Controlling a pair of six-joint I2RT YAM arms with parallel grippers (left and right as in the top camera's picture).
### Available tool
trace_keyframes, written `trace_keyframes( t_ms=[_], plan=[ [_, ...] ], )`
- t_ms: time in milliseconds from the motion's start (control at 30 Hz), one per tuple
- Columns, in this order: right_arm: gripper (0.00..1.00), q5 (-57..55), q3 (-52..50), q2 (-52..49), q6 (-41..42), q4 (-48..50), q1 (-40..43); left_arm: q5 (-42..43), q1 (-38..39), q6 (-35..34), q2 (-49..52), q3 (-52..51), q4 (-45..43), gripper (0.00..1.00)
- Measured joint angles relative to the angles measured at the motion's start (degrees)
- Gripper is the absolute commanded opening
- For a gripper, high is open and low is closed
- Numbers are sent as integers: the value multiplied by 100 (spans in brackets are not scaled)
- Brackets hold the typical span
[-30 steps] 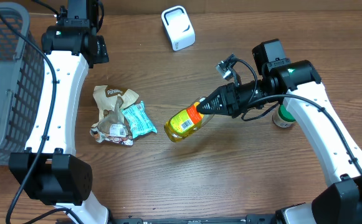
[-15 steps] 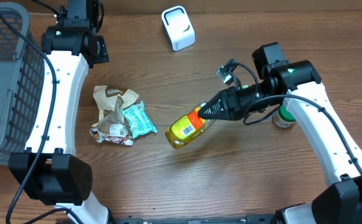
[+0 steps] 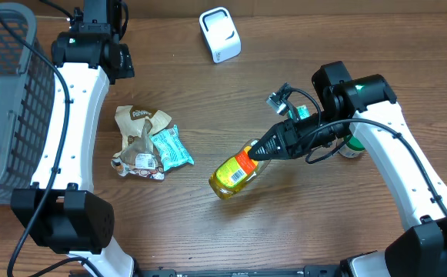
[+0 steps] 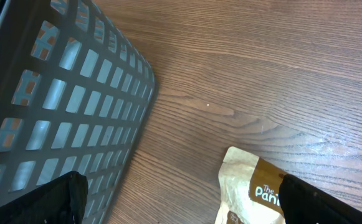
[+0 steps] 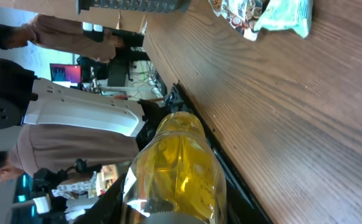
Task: Scan the item barcode
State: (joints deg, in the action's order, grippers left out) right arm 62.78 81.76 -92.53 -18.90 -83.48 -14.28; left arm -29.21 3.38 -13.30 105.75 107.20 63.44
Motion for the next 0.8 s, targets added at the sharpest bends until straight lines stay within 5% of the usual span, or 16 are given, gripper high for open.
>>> trace_keyframes(
  t_ms=[367,500,800],
  plan=[
    [34,-627,-2,0,72,1508,-9,0,0,0,0,0,0,100],
    [38,-2087,-2,0,1154,2688,-155,0,0,0,0,0,2,99],
    [38,-4527,1329,-96,1906,2876,-831,0,0,0,0,0,0,99]
  ],
)
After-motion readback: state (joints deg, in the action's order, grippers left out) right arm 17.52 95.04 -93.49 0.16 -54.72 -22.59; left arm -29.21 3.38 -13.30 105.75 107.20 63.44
